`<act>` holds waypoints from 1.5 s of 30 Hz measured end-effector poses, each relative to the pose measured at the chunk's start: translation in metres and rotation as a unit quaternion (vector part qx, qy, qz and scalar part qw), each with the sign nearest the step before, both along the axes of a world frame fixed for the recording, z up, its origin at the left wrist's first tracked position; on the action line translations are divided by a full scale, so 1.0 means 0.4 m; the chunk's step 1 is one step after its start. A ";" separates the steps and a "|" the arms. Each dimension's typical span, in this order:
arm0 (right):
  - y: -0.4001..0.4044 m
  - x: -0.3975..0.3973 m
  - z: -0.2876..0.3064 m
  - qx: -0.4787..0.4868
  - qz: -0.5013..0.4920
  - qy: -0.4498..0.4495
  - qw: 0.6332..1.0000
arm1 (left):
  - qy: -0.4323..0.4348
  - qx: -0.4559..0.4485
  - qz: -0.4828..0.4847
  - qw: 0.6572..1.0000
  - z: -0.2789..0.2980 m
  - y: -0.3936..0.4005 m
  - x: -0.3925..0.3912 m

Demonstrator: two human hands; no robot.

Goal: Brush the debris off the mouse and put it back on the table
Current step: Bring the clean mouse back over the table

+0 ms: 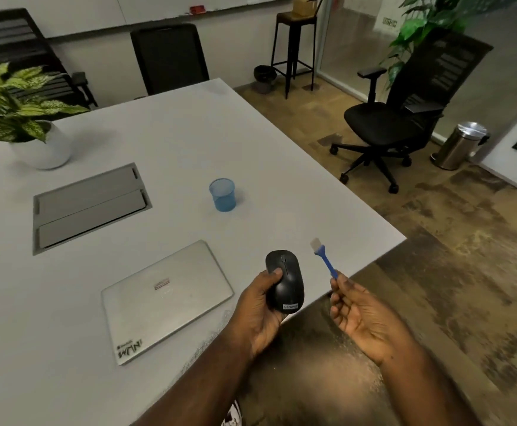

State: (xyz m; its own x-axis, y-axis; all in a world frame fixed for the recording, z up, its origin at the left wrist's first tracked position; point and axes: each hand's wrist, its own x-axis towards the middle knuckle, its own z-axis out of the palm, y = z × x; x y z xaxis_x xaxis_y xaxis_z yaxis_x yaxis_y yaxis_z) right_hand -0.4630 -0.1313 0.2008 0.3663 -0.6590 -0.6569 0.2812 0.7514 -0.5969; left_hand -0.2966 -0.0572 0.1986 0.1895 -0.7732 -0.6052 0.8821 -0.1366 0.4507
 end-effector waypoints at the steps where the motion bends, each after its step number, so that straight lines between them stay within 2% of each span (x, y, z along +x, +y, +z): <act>1: 0.001 0.026 -0.002 -0.003 0.014 -0.008 1.000 | -0.008 -0.002 0.004 1.000 -0.006 -0.001 0.028; 5: -0.002 0.122 -0.003 -0.036 0.066 0.004 0.997 | -0.037 -0.005 0.009 0.999 -0.028 -0.013 0.126; 8: -0.015 0.189 -0.008 -0.074 0.069 0.067 0.993 | -0.094 0.018 0.015 0.995 -0.055 -0.028 0.186; 12: -0.038 0.265 -0.020 -0.157 0.088 0.154 0.971 | -0.180 0.051 -0.024 0.982 -0.089 -0.051 0.244; 21: -0.078 0.403 -0.131 -0.218 0.119 0.234 0.940 | -0.183 0.104 -0.044 0.977 -0.169 -0.126 0.300; 33: -0.279 0.432 -0.334 -0.245 0.172 0.331 0.895 | -0.173 0.188 -0.034 0.966 -0.319 -0.322 0.315; 45: -0.422 0.485 -0.493 -0.283 0.262 0.409 0.827 | -0.261 0.264 -0.026 0.928 -0.464 -0.450 0.335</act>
